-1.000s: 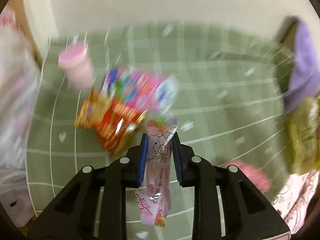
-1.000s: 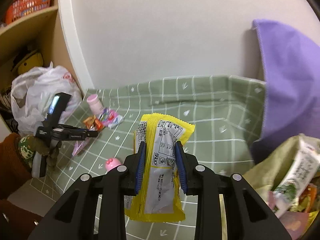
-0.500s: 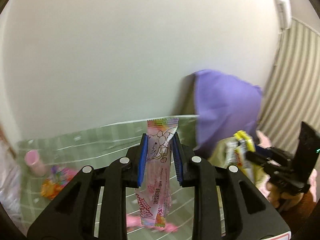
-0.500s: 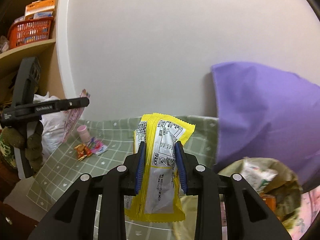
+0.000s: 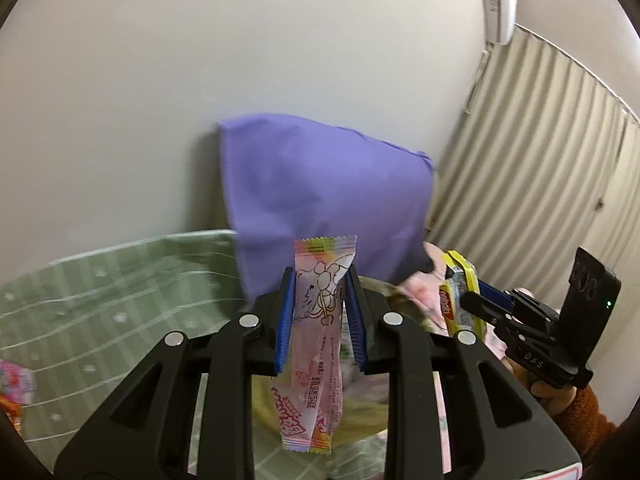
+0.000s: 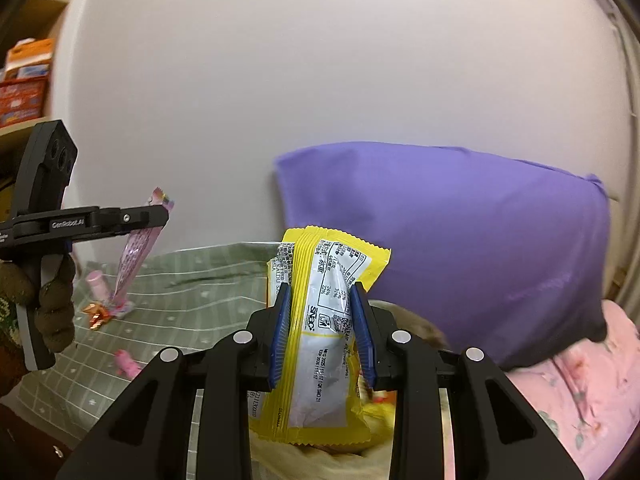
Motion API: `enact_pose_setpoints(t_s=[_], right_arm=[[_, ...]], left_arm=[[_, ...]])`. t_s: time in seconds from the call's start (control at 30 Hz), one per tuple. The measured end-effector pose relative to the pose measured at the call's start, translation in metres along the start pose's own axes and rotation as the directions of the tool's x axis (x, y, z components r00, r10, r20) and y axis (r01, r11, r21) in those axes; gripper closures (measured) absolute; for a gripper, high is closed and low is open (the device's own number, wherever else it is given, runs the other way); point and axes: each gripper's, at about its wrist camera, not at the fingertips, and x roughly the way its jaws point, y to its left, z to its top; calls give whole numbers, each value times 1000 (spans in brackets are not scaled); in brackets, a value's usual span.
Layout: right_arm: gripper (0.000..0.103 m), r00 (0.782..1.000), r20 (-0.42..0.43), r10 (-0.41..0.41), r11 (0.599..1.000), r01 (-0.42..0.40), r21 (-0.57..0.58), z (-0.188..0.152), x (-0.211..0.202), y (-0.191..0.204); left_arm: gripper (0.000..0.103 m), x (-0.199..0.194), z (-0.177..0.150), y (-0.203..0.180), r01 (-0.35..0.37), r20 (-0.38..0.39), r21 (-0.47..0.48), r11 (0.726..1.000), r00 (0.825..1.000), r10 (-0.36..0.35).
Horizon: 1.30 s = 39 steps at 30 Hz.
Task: Collect trash
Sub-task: 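Carry the pink stick wrapper and yellow snack bag over the bin, then open both tools to drop the wrapper and bag into the bin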
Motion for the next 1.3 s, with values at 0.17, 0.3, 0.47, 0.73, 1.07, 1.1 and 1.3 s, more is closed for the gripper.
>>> enact_pose_setpoints(t_s=[0.17,0.3,0.47,0.73,1.07,1.1,1.3], right_arm=[[74,999,-31,-19,999,20,36,-11,-1,-27],[74,998,-57,-18,999,21,48,-18,11,-39],[74,997,-73,-4,996,11,88,-21,30,-55],[73,991,-130,11,996,1,92,-30,56,-56],[71,979,-202,28,991,-2,130,-42,80,-54],[70,979,-202,27,991,0,133,-42,80,-54],[57,978,-207,-7,990,36,137,-43,80,-50]], left_arm=[[80,46,-9,-22,87,-43,0,996,995,-87],[80,76,-14,-31,155,-57,-56,986,986,-159],[80,108,-17,-29,180,-61,-99,979,981,-186],[80,145,-51,-7,130,-155,-160,979,976,-155],[66,154,-71,-1,99,-208,-123,988,970,-123],[62,151,-71,-1,99,-202,-126,987,972,-124],[52,127,-63,0,97,-170,-109,989,979,-115]])
